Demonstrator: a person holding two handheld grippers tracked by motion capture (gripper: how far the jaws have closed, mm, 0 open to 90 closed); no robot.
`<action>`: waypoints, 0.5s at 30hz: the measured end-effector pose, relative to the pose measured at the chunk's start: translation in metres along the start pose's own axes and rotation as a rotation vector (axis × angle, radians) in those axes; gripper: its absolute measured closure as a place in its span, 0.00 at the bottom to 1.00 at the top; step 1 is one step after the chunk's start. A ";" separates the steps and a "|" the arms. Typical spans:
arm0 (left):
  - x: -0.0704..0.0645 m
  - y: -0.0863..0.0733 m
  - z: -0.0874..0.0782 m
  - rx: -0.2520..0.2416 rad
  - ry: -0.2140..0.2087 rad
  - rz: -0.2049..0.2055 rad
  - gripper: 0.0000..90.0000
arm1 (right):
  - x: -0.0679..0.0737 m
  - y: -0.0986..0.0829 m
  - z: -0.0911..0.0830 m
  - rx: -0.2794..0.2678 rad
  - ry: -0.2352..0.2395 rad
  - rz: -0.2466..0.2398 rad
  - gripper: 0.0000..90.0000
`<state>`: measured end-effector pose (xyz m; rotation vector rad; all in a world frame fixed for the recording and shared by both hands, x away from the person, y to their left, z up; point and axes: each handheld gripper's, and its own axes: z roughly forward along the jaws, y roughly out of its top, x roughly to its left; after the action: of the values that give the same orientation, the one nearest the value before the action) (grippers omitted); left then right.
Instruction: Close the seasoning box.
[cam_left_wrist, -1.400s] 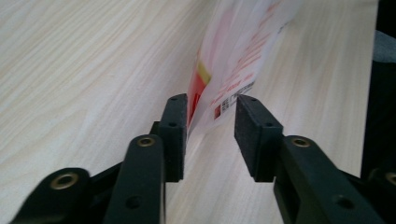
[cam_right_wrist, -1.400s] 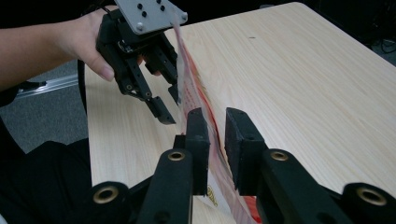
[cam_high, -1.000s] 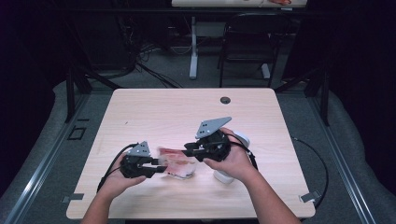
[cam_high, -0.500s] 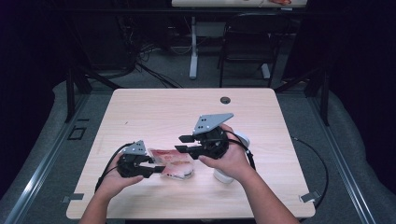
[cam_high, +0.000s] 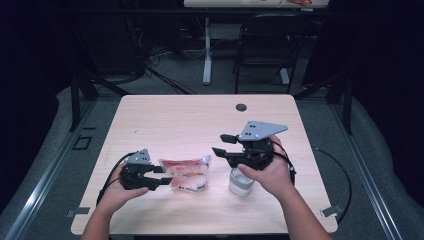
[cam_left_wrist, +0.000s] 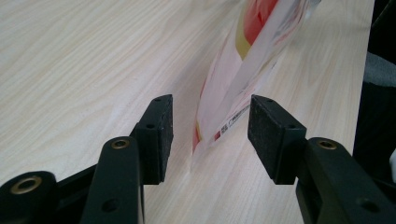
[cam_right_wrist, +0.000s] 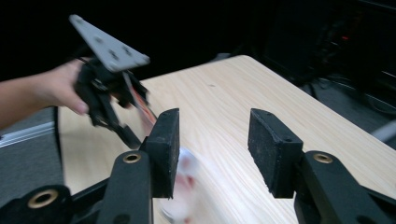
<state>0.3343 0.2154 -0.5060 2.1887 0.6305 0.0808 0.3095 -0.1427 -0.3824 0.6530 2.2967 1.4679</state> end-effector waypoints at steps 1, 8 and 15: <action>0.000 0.000 -0.001 -0.004 0.001 -0.002 0.56 | -0.005 -0.006 -0.003 0.002 -0.015 0.012 0.59; 0.001 0.000 -0.004 -0.006 0.009 -0.007 0.56 | -0.020 -0.029 -0.017 -0.006 -0.062 0.075 0.57; 0.002 -0.002 -0.005 -0.012 0.020 -0.016 0.56 | -0.022 -0.044 -0.027 -0.023 -0.078 0.101 0.58</action>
<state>0.3335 0.2212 -0.5045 2.1733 0.6567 0.0976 0.3057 -0.1913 -0.4103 0.8153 2.2135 1.4838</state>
